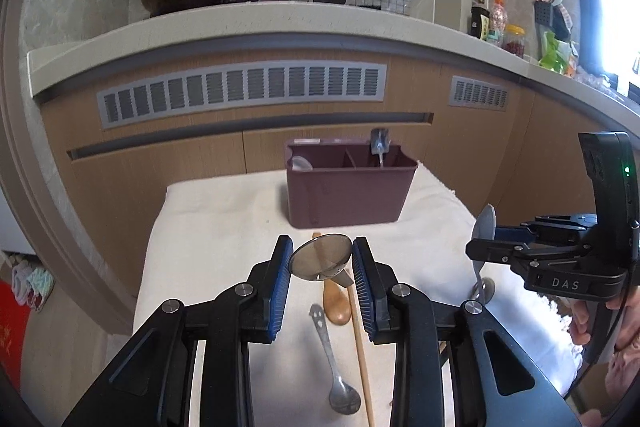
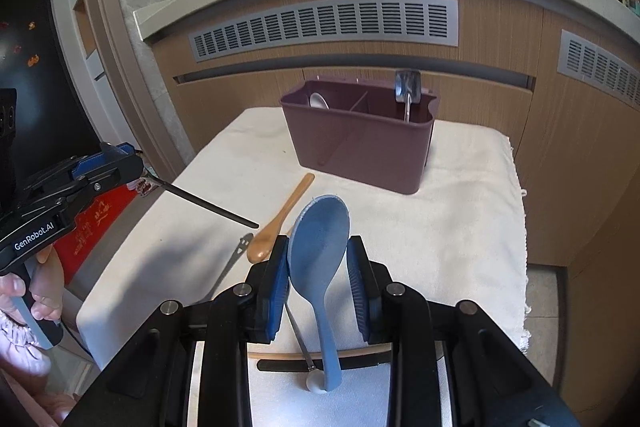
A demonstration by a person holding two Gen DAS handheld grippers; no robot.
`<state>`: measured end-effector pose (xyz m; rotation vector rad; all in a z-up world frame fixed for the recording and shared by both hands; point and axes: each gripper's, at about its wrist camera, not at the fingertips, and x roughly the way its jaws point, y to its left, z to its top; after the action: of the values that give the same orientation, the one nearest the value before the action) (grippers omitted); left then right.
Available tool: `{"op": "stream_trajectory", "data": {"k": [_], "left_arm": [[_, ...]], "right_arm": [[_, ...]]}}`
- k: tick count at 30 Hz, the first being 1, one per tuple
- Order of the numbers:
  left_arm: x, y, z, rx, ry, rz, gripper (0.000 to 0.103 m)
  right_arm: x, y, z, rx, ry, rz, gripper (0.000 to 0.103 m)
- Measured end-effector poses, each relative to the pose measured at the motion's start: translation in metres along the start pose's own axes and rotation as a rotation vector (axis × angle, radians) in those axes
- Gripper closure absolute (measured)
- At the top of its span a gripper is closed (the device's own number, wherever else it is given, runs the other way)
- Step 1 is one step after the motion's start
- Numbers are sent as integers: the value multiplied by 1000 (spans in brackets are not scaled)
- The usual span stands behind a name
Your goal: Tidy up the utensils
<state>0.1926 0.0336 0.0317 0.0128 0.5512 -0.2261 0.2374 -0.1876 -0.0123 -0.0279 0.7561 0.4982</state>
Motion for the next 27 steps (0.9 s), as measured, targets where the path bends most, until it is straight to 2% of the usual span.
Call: {"op": "stream_trajectory", "data": {"k": [1,2,3,6,8,13,15,17,18,20,22,23,26,27], "left_arm": [[-1,-1,3,5,-7,-2,72],[-4,-2,10,11,-20,-2,72],[-6,-3,15,16,-30,-3,72],[-10,-4,36,27,-73,-17,72],[-12,-4,52,36,-100,-17,87],[-11,-1,73,25,-131,-4,87],[-7,3,72,14,-116,-4,87],[-1,6,66,4,-91,1,87],[2,7,62,-1,-76,2,87],[15,10,50,-3,-25,-14,87],[30,8,36,10,35,-23,87],[37,6,31,21,63,-32,87],[58,0,11,49,139,-57,86],[64,-1,5,52,158,-65,86]], "right_arm": [[-4,1,3,-7,-14,-3,82],[-7,2,6,-14,-24,-4,93],[-10,3,10,-20,-30,-5,96],[-23,6,25,-49,-79,-17,96],[-28,6,36,-58,-102,-11,96],[-37,1,58,-48,-137,14,97],[-34,-1,59,-67,-124,-6,97],[-23,-10,55,-69,-93,-61,97],[-14,-18,52,-62,-61,-77,94],[3,-33,44,-33,-8,-116,81],[18,-51,33,17,34,-176,45],[26,-61,26,45,51,-206,41],[45,-80,11,83,114,-262,38],[52,-83,8,85,137,-272,31]]}}
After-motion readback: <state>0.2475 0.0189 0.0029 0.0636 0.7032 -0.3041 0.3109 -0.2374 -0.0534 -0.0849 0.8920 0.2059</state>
